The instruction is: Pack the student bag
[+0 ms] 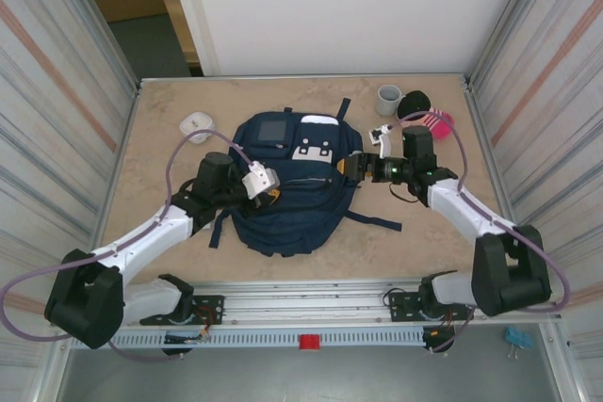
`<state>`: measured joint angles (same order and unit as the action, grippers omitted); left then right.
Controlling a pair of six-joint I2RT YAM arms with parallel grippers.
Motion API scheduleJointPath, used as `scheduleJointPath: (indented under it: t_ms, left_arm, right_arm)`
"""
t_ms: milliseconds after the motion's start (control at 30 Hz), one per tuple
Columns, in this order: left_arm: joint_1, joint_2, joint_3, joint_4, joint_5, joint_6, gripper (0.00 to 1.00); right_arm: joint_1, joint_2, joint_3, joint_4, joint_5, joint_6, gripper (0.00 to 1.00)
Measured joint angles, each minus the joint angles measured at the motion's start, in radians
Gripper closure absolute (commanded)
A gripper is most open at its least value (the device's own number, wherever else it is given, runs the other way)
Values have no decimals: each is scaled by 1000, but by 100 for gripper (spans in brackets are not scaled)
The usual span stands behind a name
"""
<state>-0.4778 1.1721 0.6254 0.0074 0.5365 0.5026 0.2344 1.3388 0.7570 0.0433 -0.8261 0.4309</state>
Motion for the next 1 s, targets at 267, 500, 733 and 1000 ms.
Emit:
scheduleJointPath:
  t_ms: [267, 500, 733, 1000]
  left_arm:
    - [13, 0, -2, 18, 24, -15, 100]
    - [23, 0, -2, 27, 30, -37, 100]
    - [45, 0, -2, 28, 40, -59, 100]
    - [49, 0, -2, 45, 42, -67, 100]
  right_arm:
    - [28, 182, 63, 111, -87, 38, 19]
    - [75, 245, 112, 85, -120, 2, 23]
    - [92, 226, 117, -84, -163, -107, 30]
    - [92, 108, 119, -268, -283, -177, 34]
